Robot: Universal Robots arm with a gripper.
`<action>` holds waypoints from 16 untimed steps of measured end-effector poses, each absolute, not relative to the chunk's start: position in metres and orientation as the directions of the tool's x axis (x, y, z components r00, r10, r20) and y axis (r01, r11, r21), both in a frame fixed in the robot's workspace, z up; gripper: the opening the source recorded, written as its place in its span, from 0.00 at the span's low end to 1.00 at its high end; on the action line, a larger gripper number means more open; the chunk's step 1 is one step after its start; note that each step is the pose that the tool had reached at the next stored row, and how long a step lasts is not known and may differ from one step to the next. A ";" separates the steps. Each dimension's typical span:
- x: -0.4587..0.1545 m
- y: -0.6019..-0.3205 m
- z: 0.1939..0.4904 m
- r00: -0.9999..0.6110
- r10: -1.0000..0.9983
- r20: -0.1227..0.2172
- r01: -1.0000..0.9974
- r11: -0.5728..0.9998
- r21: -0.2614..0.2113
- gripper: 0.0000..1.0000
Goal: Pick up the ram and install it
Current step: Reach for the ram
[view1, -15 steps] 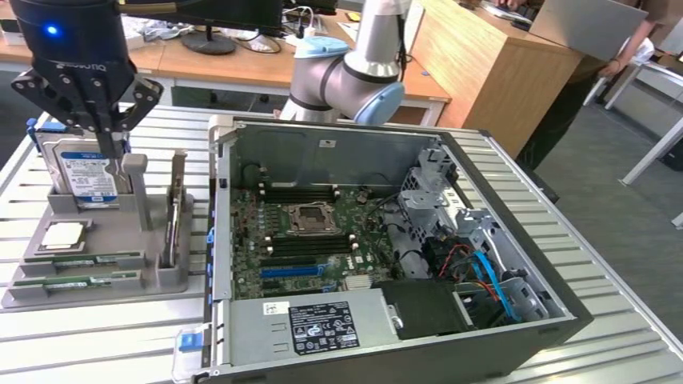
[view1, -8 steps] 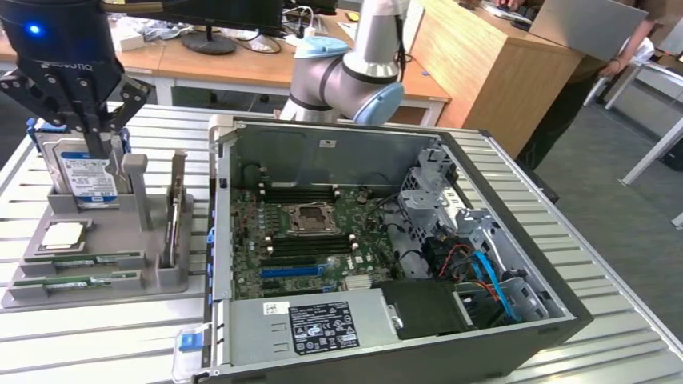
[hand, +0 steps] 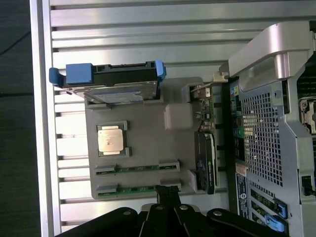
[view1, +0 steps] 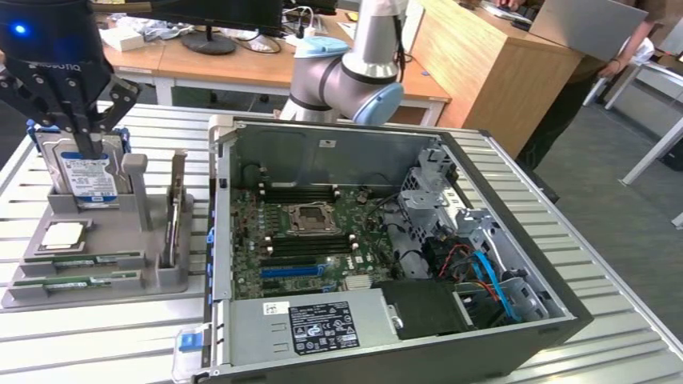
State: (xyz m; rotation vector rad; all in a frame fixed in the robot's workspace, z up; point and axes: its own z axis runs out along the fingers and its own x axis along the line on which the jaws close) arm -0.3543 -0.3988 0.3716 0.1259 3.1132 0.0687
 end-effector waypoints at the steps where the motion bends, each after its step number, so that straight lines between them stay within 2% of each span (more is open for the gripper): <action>1: -0.355 -0.399 0.371 -0.996 0.081 -0.023 0.080 0.996 0.045 0.10; 16: -0.369 -0.399 0.369 -0.996 0.081 -0.023 0.080 0.996 0.045 0.10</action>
